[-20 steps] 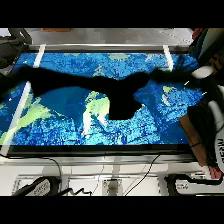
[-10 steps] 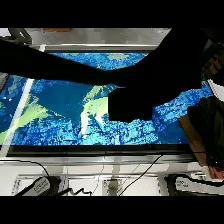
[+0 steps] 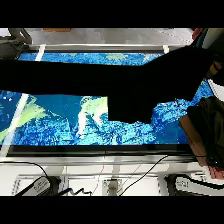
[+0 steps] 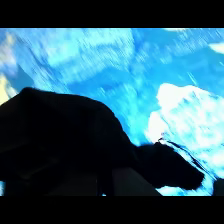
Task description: Fold the clothes and pants, and hang the long-sleeved shirts on hangers.
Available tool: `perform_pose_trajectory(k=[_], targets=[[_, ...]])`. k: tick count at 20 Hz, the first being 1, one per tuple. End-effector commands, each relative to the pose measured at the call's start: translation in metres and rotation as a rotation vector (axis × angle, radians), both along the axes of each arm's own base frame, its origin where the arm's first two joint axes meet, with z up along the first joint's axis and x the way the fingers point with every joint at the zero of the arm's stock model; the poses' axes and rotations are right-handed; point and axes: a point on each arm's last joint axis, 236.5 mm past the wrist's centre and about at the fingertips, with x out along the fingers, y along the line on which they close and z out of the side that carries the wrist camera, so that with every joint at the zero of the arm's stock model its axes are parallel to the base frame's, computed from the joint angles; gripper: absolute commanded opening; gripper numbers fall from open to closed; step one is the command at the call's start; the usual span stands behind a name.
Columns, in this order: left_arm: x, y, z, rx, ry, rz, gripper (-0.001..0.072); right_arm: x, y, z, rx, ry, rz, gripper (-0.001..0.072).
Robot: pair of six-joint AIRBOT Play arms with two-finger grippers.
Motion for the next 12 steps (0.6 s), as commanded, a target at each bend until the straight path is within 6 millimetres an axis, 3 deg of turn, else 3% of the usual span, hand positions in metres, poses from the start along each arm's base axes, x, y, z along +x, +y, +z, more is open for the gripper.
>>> perform_pose_trajectory(k=[1, 3, 7, 9, 11, 12], targets=[[-0.025, 0.009, -0.006, 0.039, 0.091, 0.071, 0.0009, -0.032, -0.011, 0.017, -0.102, -0.003, -0.036, 0.002], [-0.038, -0.001, 0.019, 0.075, 0.042, 0.076, 0.001, -0.059, -0.01, 0.047, -0.155, -0.073, -0.069, 0.002], [-0.07, -0.024, 0.081, 0.17, -0.099, 0.099, 0.001, -0.123, 0.011, 0.108, -0.219, -0.253, -0.088, 0.002], [-0.083, -0.025, 0.103, 0.225, -0.151, 0.128, 0.001, -0.146, 0.013, 0.137, -0.261, -0.361, -0.125, 0.002], [-0.079, -0.019, 0.092, 0.2, -0.125, 0.14, 0.0009, -0.147, -0.002, 0.156, -0.309, -0.434, -0.188, 0.0019], [-0.07, -0.014, 0.069, 0.138, -0.083, 0.137, 0.0009, -0.137, -0.009, 0.149, -0.309, -0.414, -0.199, 0.002]])
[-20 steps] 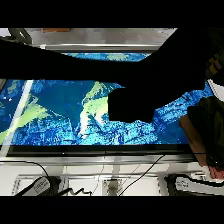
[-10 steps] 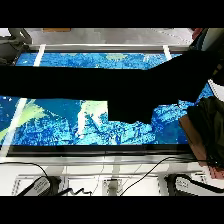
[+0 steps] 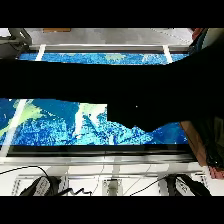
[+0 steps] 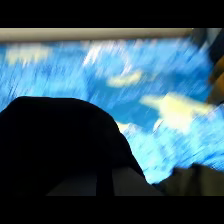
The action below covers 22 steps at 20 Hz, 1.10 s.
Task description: Fold the clothes and pants, and hang the long-sleeved shirts on hangers.
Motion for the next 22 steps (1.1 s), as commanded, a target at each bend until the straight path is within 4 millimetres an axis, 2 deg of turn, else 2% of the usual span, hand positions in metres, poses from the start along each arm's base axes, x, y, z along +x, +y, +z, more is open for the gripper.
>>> perform_pose_trajectory(k=[1, 2, 3, 5, 6, 7, 9, 12, 14, 16, 18, 19, 20, 21, 22], targets=[[0.014, 0.006, -0.048, -0.13, 0.084, 0.005, 0.0009, 0.011, -0.02, -0.002, -0.024, -0.025, -0.065, 0.002], [0.03, 0.005, -0.088, -0.215, 0.156, -0.016, 0.0009, 0.034, -0.027, -0.034, 0.013, 0.052, -0.065, 0.002], [0.05, -0.002, -0.133, -0.294, 0.234, -0.054, 0.001, 0.061, -0.036, -0.076, 0.072, 0.143, -0.071, 0.002], [0.087, -0.021, -0.214, -0.396, 0.388, -0.124, 0.0009, 0.113, -0.04, -0.159, 0.195, 0.292, -0.049, 0.002], [0.105, -0.032, -0.243, -0.424, 0.437, -0.155, 0.0009, 0.137, -0.038, -0.196, 0.261, 0.343, -0.03, 0.002], [0.125, -0.042, -0.268, -0.442, 0.455, -0.177, 0.0009, 0.159, -0.037, -0.222, 0.318, 0.362, -0.017, 0.0021], [0.167, -0.058, -0.297, -0.463, 0.407, -0.194, 0.0009, 0.207, -0.032, -0.262, 0.428, 0.351, 0.0, 0.0021], [0.217, -0.062, -0.315, -0.428, 0.274, -0.156, 0.0009, 0.263, -0.04, -0.305, 0.472, 0.278, -0.035, 0.0021], [0.236, -0.052, -0.323, -0.422, 0.193, -0.104, 0.0009, 0.293, -0.046, -0.322, 0.475, 0.207, -0.071, 0.0021], [0.248, -0.042, -0.327, -0.44, 0.112, -0.048, 0.001, 0.32, -0.053, -0.326, 0.462, 0.102, -0.102, 0.0021], [0.257, -0.034, -0.323, -0.464, 0.023, -0.002, 0.0019, 0.343, -0.057, -0.322, 0.437, -0.009, -0.126, 0.0026], [0.26, -0.032, -0.316, -0.461, -0.015, 0.008, 0.0232, 0.35, -0.057, -0.319, 0.427, -0.051, -0.133, 0.0159], [0.262, -0.029, -0.306, -0.443, -0.055, 0.015, 0.0644, 0.355, -0.058, -0.312, 0.418, -0.095, -0.139, 0.0425], [0.263, -0.024, -0.294, -0.43, -0.097, 0.023, 0.0711, 0.357, -0.058, -0.307, 0.412, -0.118, -0.14, 0.0563], [0.261, -0.024, -0.282, -0.424, -0.116, 0.021, 0.0716, 0.357, -0.057, -0.303, 0.413, -0.116, -0.135, 0.0585]])
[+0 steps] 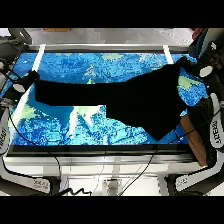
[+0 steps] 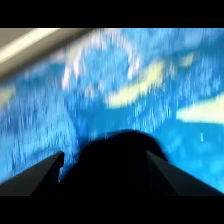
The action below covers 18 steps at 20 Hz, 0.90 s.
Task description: Fold the clothes and pants, and hang the long-sleeved shirts on hangers.
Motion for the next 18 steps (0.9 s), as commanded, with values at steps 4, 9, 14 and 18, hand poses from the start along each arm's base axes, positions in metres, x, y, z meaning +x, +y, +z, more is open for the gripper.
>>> perform_pose_trajectory(k=[4, 9, 14, 18], targets=[[-0.011, -0.011, 0.053, -0.006, -0.056, -0.023, 0.0707, -0.01, -0.011, 0.017, -0.05, 0.008, 0.003, 0.0579], [-0.067, -0.076, -0.005, -0.125, 0.342, -0.264, 0.025, -0.09, -0.052, -0.01, -0.028, 0.327, 0.029, 0.0312], [-0.134, -0.201, -0.07, -0.231, 0.72, -0.61, 0.0554, -0.163, -0.071, -0.051, 0.112, 0.609, 0.049, 0.034], [-0.174, -0.328, -0.1, -0.214, 0.797, -0.954, 0.0552, -0.171, -0.064, -0.053, 0.138, 0.641, 0.07, 0.034]])
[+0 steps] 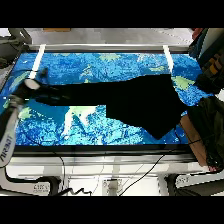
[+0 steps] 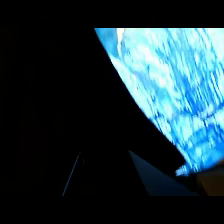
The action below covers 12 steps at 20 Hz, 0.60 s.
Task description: Fold the clothes and pants, and hang the long-sleeved shirts on hangers.
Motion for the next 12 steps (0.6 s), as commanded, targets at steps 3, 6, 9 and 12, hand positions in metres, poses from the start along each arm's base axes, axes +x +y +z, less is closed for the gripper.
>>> perform_pose_trajectory(k=[3, 6, 9, 12], targets=[[-0.057, -0.134, -0.048, -0.029, 0.093, -0.354, 0.0542, -0.015, 0.018, -0.003, 0.088, 0.057, 0.03, 0.034], [-0.069, -0.174, -0.067, -0.102, 0.137, -0.366, 0.0539, -0.013, 0.021, -0.001, 0.105, 0.047, 0.032, 0.034], [-0.068, -0.203, -0.068, -0.259, 0.159, -0.336, 0.0537, -0.013, 0.022, -0.001, 0.106, 0.047, 0.032, 0.034], [-0.072, -0.207, -0.083, -0.276, 0.195, -0.331, 0.048, -0.013, 0.022, -0.001, 0.108, 0.046, 0.032, 0.034]])
